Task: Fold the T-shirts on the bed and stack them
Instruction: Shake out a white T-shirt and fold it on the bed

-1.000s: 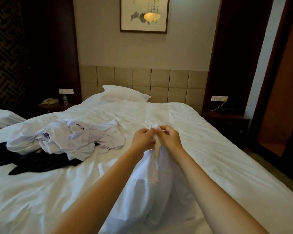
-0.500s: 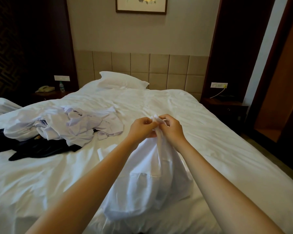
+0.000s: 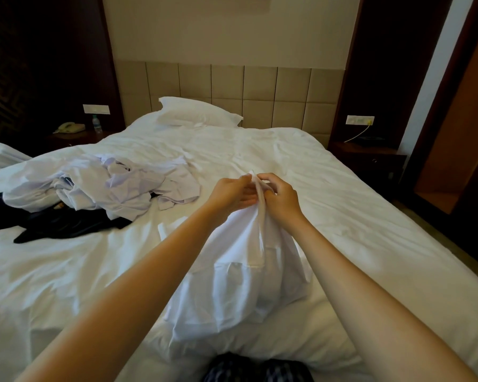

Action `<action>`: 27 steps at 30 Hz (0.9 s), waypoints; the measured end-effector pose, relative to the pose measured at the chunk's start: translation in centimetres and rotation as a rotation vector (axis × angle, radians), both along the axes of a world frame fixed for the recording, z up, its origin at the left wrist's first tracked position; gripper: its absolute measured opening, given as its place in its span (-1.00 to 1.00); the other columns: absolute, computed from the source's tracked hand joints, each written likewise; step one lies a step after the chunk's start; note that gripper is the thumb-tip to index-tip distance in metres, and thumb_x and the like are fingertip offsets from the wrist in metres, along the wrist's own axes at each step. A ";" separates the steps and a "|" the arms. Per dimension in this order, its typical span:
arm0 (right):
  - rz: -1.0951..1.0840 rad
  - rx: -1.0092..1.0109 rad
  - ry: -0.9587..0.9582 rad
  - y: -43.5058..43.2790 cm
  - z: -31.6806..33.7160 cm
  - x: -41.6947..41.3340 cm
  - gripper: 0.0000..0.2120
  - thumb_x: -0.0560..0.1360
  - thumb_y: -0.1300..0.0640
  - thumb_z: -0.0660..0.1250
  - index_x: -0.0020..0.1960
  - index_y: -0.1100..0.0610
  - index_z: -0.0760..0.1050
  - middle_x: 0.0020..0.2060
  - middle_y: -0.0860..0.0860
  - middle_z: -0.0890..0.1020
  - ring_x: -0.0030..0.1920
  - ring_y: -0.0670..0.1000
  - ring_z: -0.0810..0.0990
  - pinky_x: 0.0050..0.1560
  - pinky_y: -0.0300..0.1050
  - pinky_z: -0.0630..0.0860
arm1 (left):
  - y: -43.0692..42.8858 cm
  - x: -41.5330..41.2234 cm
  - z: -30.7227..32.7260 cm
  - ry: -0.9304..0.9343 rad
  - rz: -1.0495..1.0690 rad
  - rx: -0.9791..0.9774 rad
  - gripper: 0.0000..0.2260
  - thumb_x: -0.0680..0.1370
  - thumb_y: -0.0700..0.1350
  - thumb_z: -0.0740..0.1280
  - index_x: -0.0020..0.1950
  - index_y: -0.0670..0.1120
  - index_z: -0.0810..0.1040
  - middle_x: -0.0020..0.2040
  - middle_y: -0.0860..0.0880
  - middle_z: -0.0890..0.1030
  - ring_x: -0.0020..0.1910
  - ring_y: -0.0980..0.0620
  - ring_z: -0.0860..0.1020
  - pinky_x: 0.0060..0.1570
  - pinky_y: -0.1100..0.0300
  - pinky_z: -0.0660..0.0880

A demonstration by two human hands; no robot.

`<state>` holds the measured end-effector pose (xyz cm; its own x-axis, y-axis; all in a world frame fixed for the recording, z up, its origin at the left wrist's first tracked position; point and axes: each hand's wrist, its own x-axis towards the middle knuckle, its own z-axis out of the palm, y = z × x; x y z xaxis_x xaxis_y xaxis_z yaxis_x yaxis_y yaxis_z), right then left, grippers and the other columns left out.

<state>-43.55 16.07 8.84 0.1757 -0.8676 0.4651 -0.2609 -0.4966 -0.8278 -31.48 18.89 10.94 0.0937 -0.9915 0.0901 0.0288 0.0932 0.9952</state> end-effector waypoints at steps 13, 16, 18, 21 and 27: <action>0.023 0.080 -0.112 0.1 -0.2 -0.2 -0.79 0.58 0.20 0.20 0.14 0.10 0.55 -0.03 -0.09 0.58 -0.01 -0.10 0.54 0.04 -0.24 0.49 | -1.3 0.5 -0.1 -0.558 0.323 -0.129 -0.68 0.44 -0.02 0.45 0.11 -0.10 0.48 -0.08 0.00 0.50 -0.10 0.05 0.50 -0.06 0.20 0.44; 0.037 0.111 -0.171 -0.1 -0.1 -0.6 -0.78 0.58 0.25 0.18 0.15 0.12 0.54 0.00 -0.03 0.58 0.00 -0.05 0.57 0.04 -0.22 0.53 | -1.8 0.7 0.3 -0.733 0.200 -0.216 -0.54 0.49 -0.02 0.39 0.36 -0.09 0.41 0.27 -0.11 0.44 0.25 -0.04 0.42 0.24 0.12 0.35; 0.063 0.143 -0.216 0.0 0.0 -0.9 -0.80 0.58 0.27 0.19 0.10 0.10 0.53 -0.08 -0.04 0.59 -0.12 -0.11 0.57 -0.14 -0.35 0.52 | -1.9 0.5 0.6 -0.820 0.128 -0.266 -0.64 0.53 -0.07 0.34 0.29 -0.15 0.49 0.30 -0.12 0.47 0.32 -0.06 0.38 0.26 0.16 0.29; 0.089 0.170 -0.264 0.1 0.2 -1.4 -0.82 0.58 0.27 0.20 0.02 0.05 0.53 -0.13 -0.05 0.60 -0.16 -0.10 0.58 -0.20 -0.34 0.52 | -2.0 0.0 0.6 -0.765 0.110 -0.314 -0.83 0.53 -0.10 0.34 0.06 -0.13 0.58 0.16 -0.08 0.57 0.19 -0.02 0.47 0.07 0.24 0.31; 0.039 0.110 -0.212 0.2 0.6 -2.3 -0.85 0.52 0.17 0.34 0.05 -0.02 0.49 -0.07 -0.06 0.57 -0.05 -0.10 0.54 -0.22 -0.38 0.51 | -2.1 -1.1 0.5 -0.638 0.100 -0.397 -0.91 0.53 -0.19 0.31 -0.14 -0.15 0.42 -0.22 0.00 0.49 -0.20 0.06 0.43 -0.24 0.29 0.33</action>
<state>-45.88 16.29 9.39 0.1185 -0.9095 0.3985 -0.0578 -0.4070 -0.9116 -32.58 16.77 11.44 -0.0086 -0.8627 0.5056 -0.5688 0.4201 0.7071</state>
